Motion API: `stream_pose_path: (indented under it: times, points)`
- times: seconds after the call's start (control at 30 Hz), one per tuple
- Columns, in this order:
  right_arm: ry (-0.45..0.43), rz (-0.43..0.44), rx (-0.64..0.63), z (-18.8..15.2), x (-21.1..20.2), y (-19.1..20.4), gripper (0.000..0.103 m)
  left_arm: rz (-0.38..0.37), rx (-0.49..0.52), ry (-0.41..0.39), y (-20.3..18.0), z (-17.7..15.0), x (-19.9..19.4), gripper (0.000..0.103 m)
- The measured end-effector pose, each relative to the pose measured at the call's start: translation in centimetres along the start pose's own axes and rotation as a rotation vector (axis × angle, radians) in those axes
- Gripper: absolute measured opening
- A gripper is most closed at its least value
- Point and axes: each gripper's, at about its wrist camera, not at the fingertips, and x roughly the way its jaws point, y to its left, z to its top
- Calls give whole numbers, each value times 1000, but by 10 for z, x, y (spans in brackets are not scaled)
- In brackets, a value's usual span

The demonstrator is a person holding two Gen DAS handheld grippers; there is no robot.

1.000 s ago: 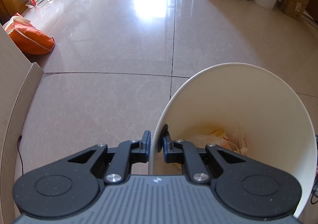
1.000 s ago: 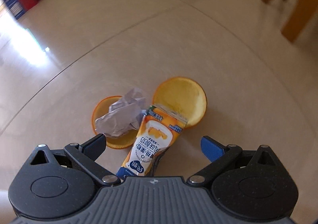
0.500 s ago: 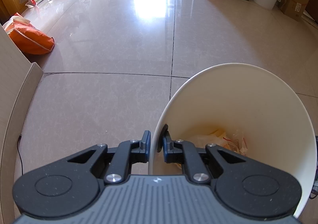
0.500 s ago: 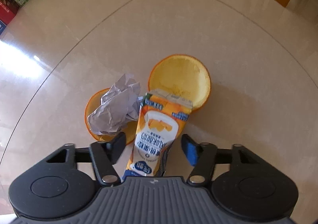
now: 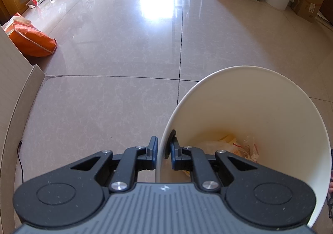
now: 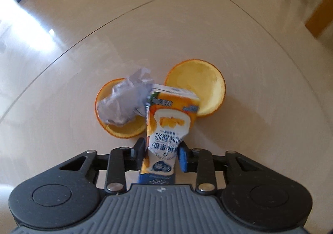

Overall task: Collect trash
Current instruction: 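Move the right tool to the orange drink carton and close on it, then carry the drink carton over the bin and open the right tool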

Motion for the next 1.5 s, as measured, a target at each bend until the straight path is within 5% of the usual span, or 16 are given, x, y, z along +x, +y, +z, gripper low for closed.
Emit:
stream_pose_path:
  times: [0.47,0.83,1.23,1.3,1.37,1.5]
  points:
    - [6,57,-198,-17,-45,25,33,2,5,0,1,-1,2,10]
    - [-39,215,-411,-47,-168,49,33,7,3,2,0,0,2,10]
    - [-209,449,-694,-41,-301,151,33,12,3,3,-3,1,2,10]
    - [-233,489,-732,-41,-318,171,36,13,5,3,-3,1,2,10]
    - [-252,515,-770,-43,-332,189,55,12,7,1,-4,1,2,12]
    - [-257,534,-784,-42,-336,204,70,10,3,2,-3,1,2,12]
